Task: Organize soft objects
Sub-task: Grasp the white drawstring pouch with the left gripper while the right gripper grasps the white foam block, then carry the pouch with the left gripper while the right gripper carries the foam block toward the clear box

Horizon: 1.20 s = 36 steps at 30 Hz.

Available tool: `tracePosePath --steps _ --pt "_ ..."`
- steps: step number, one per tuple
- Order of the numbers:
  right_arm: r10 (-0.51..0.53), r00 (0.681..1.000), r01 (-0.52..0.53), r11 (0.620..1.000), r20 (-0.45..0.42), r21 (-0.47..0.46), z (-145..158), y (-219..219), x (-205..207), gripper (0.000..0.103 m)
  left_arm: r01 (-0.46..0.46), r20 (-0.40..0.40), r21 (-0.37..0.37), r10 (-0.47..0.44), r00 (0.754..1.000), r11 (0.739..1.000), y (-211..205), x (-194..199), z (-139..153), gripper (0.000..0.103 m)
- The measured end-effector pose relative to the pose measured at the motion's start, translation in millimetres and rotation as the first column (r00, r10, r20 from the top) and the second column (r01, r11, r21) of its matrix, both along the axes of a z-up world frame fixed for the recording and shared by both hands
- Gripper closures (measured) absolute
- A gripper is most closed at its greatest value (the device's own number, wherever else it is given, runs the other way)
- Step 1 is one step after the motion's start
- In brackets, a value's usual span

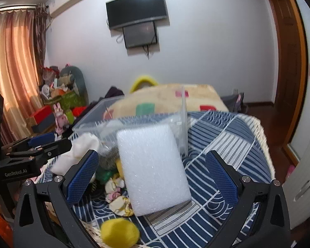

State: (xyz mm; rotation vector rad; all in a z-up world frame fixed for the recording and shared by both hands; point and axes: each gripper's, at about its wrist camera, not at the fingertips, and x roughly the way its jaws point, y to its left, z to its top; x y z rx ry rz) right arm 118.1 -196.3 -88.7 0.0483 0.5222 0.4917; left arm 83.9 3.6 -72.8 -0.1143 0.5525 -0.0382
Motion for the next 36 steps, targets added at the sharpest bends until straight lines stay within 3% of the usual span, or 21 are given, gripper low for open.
tracePosePath --steps 7,10,13,15,19,21,27,31,36 --pt "0.027 0.988 -0.028 1.0 -0.151 -0.004 -20.5 6.6 24.2 0.0 0.028 -0.107 -0.057 -0.034 0.994 0.998 5.4 26.3 -30.0 0.024" --pt "0.052 0.981 -0.047 0.998 -0.188 0.031 -24.4 5.2 26.8 0.0 0.043 -0.117 -0.06 -0.05 0.992 0.997 3.4 30.5 -38.6 0.033" --pt "0.083 0.973 -0.068 0.995 -0.215 0.075 -26.5 5.6 27.2 0.002 0.066 -0.117 -0.069 -0.074 0.99 0.995 2.3 30.8 -43.8 0.05" --pt "0.074 0.976 -0.067 0.997 -0.202 0.041 -27.4 7.5 25.6 0.014 0.08 -0.126 -0.077 -0.09 0.988 0.994 1.5 31.0 -45.9 0.062" --pt "0.081 0.982 -0.077 0.997 -0.173 0.03 -25.3 6.0 20.8 0.015 0.073 -0.124 -0.061 -0.08 0.989 0.995 2.8 26.7 -46.9 0.075" --pt "0.084 0.986 -0.08 0.996 -0.146 0.03 -20.5 4.0 14.5 0.016 0.073 -0.123 -0.07 -0.081 0.989 0.995 6.4 27.2 -46.2 0.087" --pt "0.052 0.997 -0.052 0.999 -0.062 -0.003 -6.0 3.5 6.8 0.016 0.063 -0.099 -0.086 -0.071 0.993 0.994 12.4 15.3 -34.6 0.095" --pt "0.03 0.999 -0.03 0.999 -0.022 -0.01 5.2 3.9 5.5 0.016 0.045 -0.032 -0.045 -0.046 0.998 0.998 9.4 -0.4 -14.6 0.095" --pt "0.011 1.0 -0.01 1.0 0.029 -0.019 19.0 2.9 1.6 0.016 0.034 0.037 -0.044 -0.032 0.999 0.998 12.2 -14.3 8.4 0.095"
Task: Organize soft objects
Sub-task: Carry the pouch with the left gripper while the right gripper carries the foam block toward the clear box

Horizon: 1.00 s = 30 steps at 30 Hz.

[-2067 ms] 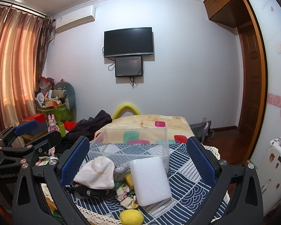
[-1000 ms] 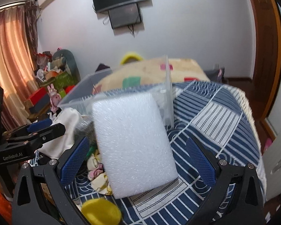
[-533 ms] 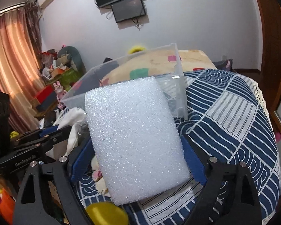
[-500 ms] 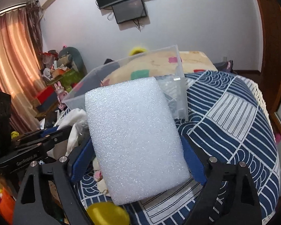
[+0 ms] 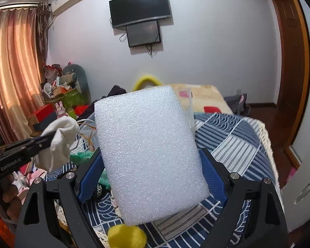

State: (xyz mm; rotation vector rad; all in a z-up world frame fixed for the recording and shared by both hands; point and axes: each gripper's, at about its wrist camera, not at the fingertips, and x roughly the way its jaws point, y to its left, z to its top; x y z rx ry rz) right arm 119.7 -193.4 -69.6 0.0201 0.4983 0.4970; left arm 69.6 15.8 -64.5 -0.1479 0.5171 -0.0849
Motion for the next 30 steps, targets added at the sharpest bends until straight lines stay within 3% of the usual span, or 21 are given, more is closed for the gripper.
tracePosePath --steps 7,20,26,30 --pt "-0.021 0.997 0.022 1.0 0.075 -0.016 20.4 0.5 3.5 0.016 -0.021 0.093 0.0 0.021 0.995 1.0 12.6 -4.2 28.5 0.095" --pt "-0.016 0.99 0.019 1.0 0.139 -0.021 37.4 19.3 26.8 0.016 -0.03 0.156 -0.02 0.033 0.987 0.999 29.4 30.2 57.2 0.095" --pt "0.003 0.991 0.002 0.999 0.134 -0.035 36.7 34.1 44.7 0.016 -0.041 0.117 -0.032 0.045 0.992 0.999 33.1 61.6 54.6 0.095" --pt "0.01 0.994 -0.003 0.998 0.108 -0.068 30.2 44.2 59.5 0.016 -0.056 0.088 -0.001 0.056 0.995 0.998 30.4 82.7 46.8 0.095"
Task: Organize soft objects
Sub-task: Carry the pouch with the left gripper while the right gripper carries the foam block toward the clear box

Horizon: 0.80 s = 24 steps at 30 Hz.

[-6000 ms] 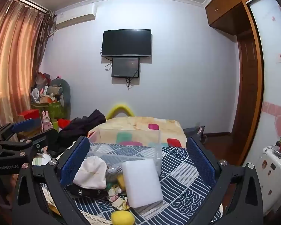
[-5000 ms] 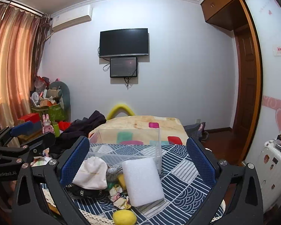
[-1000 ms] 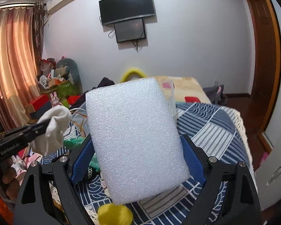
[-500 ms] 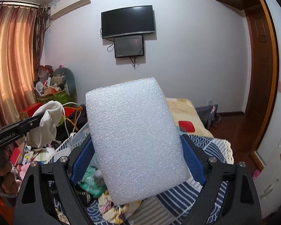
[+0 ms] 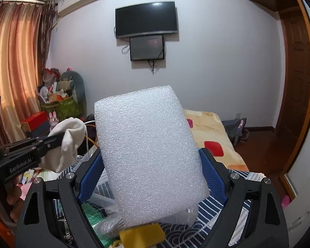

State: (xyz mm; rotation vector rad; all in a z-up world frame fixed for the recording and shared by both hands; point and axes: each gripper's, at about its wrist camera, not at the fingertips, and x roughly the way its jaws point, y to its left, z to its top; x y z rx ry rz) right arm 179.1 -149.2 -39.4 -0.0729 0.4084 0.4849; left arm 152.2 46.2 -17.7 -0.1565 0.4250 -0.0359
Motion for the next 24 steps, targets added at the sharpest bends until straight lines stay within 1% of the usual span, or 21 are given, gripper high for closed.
tracePosePath --steps 5,10,14,17,22,23,24 --pt "-0.016 0.998 0.012 0.996 -0.053 -0.083 -13.4 10.1 15.2 0.016 0.0 -0.053 0.045 0.002 0.999 0.999 -5.9 24.5 -12.0 0.095" --pt "-0.027 0.991 0.007 0.988 -0.133 -0.154 -30.5 13.4 28.2 0.016 0.01 -0.129 0.045 -0.004 0.992 0.999 -6.0 48.0 -26.9 0.095" --pt "-0.035 0.986 0.0 0.979 -0.166 -0.205 -37.8 17.7 35.0 0.016 0.023 -0.19 0.044 -0.014 0.982 0.999 -5.8 62.6 -41.6 0.095" --pt "-0.038 0.983 -0.005 0.973 -0.18 -0.232 -38.7 20.1 36.1 0.016 0.034 -0.221 0.039 -0.025 0.975 0.999 -6.6 67.9 -49.6 0.095" --pt "-0.034 0.974 -0.022 0.97 -0.225 -0.243 -37.5 20.9 45.1 0.016 0.036 -0.248 0.038 -0.025 0.968 0.999 -7.2 73.4 -56.3 0.095" --pt "-0.027 0.97 -0.032 0.97 -0.24 -0.24 -38.8 20.0 46.5 0.016 0.037 -0.257 0.032 -0.028 0.966 0.999 -6.7 74.6 -57.7 0.093" --pt "-0.017 0.967 -0.044 0.971 -0.254 -0.234 -39.4 19.5 46.2 0.016 0.039 -0.262 0.027 -0.031 0.964 0.999 -6.3 74.7 -58.7 0.088"
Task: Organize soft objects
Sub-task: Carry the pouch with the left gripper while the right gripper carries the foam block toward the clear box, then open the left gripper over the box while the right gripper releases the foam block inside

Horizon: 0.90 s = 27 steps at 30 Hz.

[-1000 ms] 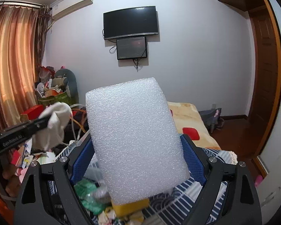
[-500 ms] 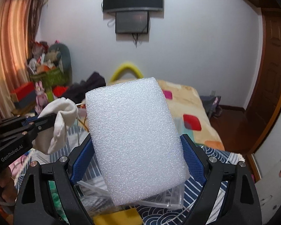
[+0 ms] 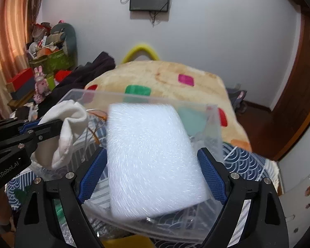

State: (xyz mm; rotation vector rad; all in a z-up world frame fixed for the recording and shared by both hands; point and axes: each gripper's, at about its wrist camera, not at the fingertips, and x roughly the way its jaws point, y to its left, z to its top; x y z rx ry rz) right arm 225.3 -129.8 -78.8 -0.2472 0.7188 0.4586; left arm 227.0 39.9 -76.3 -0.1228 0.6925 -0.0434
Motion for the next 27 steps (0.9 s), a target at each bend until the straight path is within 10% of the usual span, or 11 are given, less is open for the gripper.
tracePosePath --steps 10,27 --pt "0.038 0.998 -0.04 0.999 0.04 0.035 13.1 1.6 -18.0 0.015 0.009 0.043 0.022 -0.01 0.999 1.0 -4.9 -21.8 13.5 0.071" --pt "0.006 0.988 -0.034 0.984 0.156 0.177 44.8 -28.7 -65.0 0.011 -0.029 0.228 0.055 0.016 0.974 0.998 -1.5 -105.1 55.6 0.009"
